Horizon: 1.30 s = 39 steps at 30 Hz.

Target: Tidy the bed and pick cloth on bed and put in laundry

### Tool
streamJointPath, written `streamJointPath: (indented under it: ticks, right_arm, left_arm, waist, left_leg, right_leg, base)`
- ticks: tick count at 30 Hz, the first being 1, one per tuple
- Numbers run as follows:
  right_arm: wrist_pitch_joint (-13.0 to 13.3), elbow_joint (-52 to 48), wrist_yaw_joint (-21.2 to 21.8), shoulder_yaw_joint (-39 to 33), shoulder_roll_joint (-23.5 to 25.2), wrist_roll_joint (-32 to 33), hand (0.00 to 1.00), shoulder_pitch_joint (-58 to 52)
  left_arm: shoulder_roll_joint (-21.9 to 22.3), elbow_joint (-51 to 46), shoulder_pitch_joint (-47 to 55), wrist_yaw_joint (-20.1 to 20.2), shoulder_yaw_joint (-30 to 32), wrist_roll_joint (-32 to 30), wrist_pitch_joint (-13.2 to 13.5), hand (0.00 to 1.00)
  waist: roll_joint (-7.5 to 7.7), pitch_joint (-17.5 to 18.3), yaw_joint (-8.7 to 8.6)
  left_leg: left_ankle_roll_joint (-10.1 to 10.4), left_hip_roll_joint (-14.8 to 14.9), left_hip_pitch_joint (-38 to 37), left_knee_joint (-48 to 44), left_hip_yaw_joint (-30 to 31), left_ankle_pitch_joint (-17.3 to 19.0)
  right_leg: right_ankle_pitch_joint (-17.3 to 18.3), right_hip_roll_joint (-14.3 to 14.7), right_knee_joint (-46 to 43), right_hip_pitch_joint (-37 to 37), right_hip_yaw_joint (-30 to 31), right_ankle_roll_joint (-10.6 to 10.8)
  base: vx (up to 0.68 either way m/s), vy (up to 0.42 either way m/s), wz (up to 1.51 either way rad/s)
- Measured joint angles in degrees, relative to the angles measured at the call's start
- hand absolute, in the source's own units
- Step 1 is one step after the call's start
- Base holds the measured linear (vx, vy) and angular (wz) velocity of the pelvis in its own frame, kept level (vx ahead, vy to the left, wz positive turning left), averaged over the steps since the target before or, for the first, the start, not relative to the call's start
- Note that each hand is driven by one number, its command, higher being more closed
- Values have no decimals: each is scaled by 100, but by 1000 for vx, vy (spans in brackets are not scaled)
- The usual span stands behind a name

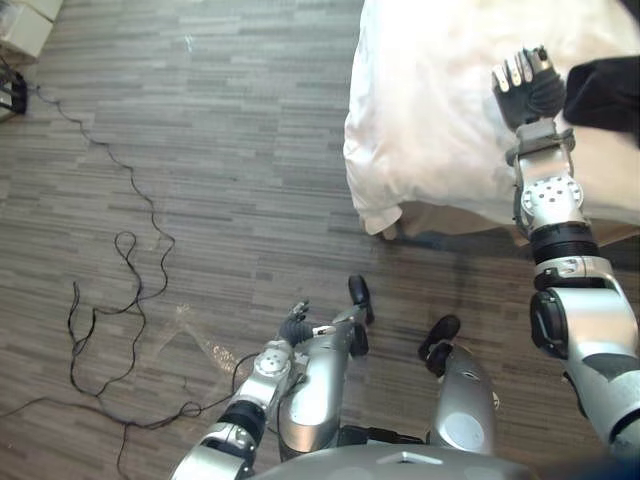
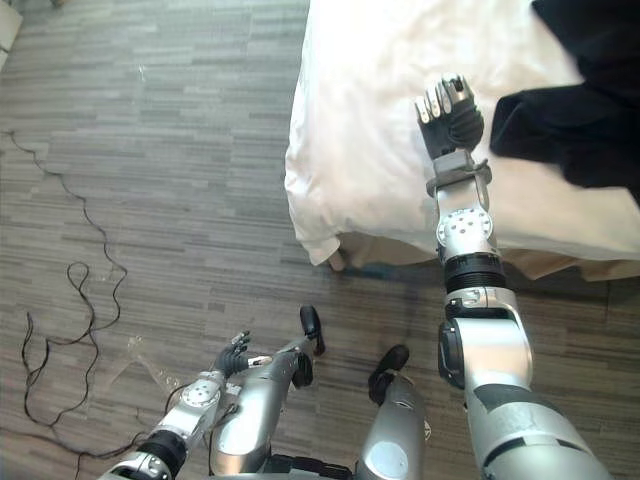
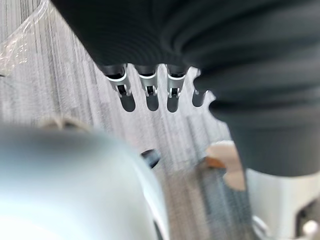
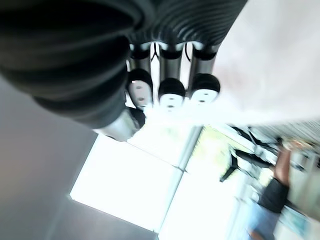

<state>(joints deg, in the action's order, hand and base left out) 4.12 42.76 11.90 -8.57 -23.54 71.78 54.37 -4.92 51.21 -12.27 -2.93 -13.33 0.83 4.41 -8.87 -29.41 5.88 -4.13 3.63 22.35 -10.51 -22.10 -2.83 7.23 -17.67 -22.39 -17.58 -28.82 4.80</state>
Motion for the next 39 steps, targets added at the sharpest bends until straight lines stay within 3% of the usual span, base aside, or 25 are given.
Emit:
streamJointPath:
  ticks: [7, 9, 10, 12, 14, 17, 19, 24, 27, 30, 32, 36, 37, 39]
  right_arm:
    - [465, -740, -212, -220, 11, 62, 100, -518]
    - [616, -941, -303, -220, 50, -394, 100, -634]
    - [777, -1132, -502, -212, 106, -1055, 100, -789]
    - [1081, -1368, -977, -207, 284, -2164, 100, -1147]
    - [1225, -1249, -1783, -206, 570, -3049, 100, -1884]
    - [1151, -892, -2236, -212, 890, -3264, 100, -2865]
    - [1083, -826, -2368, -173, 1276, -3443, 100, -3678]
    - [1067, -742, -2072, -99, 1456, -3673, 100, -4808]
    - [1050, -465, -1771, -1, 1458, -3743, 100, -4921]
    - [852, -147, -1339, 39, 1458, -3945, 100, -5059]
    - [673, 3, -1070, 50, 1463, -3946, 100, -5205]
    - [496, 355, -579, 68, 1624, -3950, 100, -5373]
    - [497, 412, -491, 73, 1704, -3954, 0, -5446]
    - [496, 638, -349, 69, 1886, -4187, 0, -5568]
  left_arm:
    - [157, 251, -410, -248, -12, 334, -55, 0]
    - [173, 319, -477, -264, -7, 441, -93, 0]
    - [189, 359, -479, -362, 3, 442, -97, 0]
    - [196, 371, -477, -482, 10, 440, -125, 0]
    - [177, 390, -470, -607, 55, 439, -122, 0]
    - [165, 389, -437, -667, 69, 442, -92, 0]
    - [67, 381, -352, -750, 161, 442, -62, 0]
    - [-19, 176, -89, -748, 252, 401, -46, 0]
    - [-84, 12, 30, -741, 257, 281, -55, 0]
    - [-89, -50, 239, -692, 262, 168, -121, 0]
    - [-121, -61, 301, -661, 295, 21, -283, 0]
    - [-276, -68, 457, -562, 503, -452, -542, 0]
    - [-319, -65, 477, -562, 509, -525, -542, 0]
    - [-359, -39, 646, -564, 604, -644, -558, 0]
  waist:
    - [-65, -23, -168]
    - [-65, -27, -189]
    - [-65, -27, -212]
    - [-54, -28, -277]
    - [2, -31, -336]
    - [15, -39, -418]
    - [108, -99, -652]
    - [303, -174, -971]
    - [446, -166, -968]
    - [560, -137, -974]
    - [601, -134, -975]
    - [871, -22, -985]
    - [955, 29, -971]
    - [1142, 280, -1013]
  left_leg:
    - [6, 147, 685, -522, -156, 230]
    - [-19, 227, 826, -658, -258, 283]
    - [-23, 260, 891, -749, -275, 324]
    - [-40, 330, 905, -846, -326, 380]
    - [-39, 399, 898, -958, -432, 484]
    - [-29, 419, 895, -966, -542, 552]
    - [-2, 431, 833, -970, -595, 603]
    - [37, 485, 249, -1012, -743, 764]
    - [97, 556, -77, -1016, -711, 847]
    - [99, 505, -375, -945, -643, 839]
    - [93, 459, -566, -868, -574, 836]
    - [93, 377, -1030, -606, -644, 831]
    - [94, 369, -1165, -532, -696, 831]
    - [150, 357, -1391, -351, -824, 850]
  right_leg:
    - [35, -38, -367, -791, 317, -93]
    - [43, -19, -432, -964, 412, -134]
    - [39, -6, -461, -1027, 460, -138]
    - [38, 37, -456, -1023, 501, -145]
    - [43, 91, -449, -1069, 658, -140]
    - [39, 115, -414, -1129, 785, -134]
    - [-8, 154, -343, -1107, 872, -139]
    - [-17, 185, -241, -581, 947, -69]
    - [54, 244, -127, -179, 892, -56]
    - [117, 247, 15, 206, 800, 6]
    - [94, 259, 165, 495, 725, 68]
    - [-49, 335, 537, 1021, 672, 192]
    - [-103, 362, 628, 1136, 669, 218]
    - [-206, 426, 847, 1313, 694, 206]
  base:
    - [-12, -17, -16]
    - [-26, -34, -20]
    - [-24, -20, -16]
    - [-14, -22, -17]
    - [-3, -25, -29]
    - [22, -13, -22]
    - [78, -22, -27]
    - [100, -38, -22]
    - [54, -57, -3]
    - [77, -38, 13]
    - [88, -17, 18]
    - [98, -5, 0]
    - [122, -22, -21]
    - [108, -20, -32]
